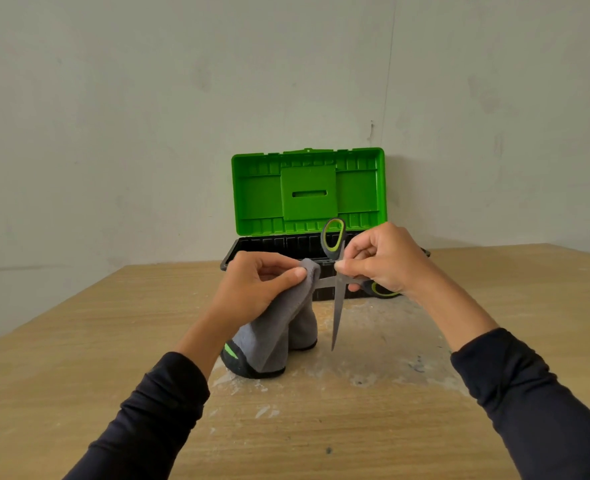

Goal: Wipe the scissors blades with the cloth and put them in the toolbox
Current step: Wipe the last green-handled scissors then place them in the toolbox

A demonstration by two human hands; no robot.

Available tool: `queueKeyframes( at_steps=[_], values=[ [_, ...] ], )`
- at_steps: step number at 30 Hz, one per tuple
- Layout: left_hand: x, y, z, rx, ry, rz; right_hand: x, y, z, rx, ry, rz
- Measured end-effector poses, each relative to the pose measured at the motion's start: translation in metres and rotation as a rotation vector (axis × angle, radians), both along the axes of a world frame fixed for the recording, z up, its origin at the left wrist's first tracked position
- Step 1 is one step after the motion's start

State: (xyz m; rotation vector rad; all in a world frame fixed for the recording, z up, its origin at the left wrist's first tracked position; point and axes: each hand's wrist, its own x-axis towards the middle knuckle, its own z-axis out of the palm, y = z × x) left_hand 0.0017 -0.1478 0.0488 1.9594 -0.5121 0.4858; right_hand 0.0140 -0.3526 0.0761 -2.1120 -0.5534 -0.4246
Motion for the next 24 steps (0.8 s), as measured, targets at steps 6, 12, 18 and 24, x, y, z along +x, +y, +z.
queueKeyframes(
  at_steps=[6, 12, 18, 24],
  values=[
    [-0.001, -0.008, -0.005, 0.196, -0.11, 0.032, -0.001, 0.008, -0.003, -0.017, -0.057, -0.005],
    [0.002, -0.002, -0.001, 0.204, -0.066, 0.015, -0.002, 0.006, -0.001, -0.002, -0.034, 0.036],
    [0.002, 0.011, 0.0, 0.086, 0.024, 0.012, -0.002, -0.006, 0.003, 0.053, 0.005, 0.013],
    [0.0, 0.018, 0.004, -0.037, 0.092, 0.044, -0.004, -0.016, 0.008, 0.108, 0.009, -0.02]
  ],
)
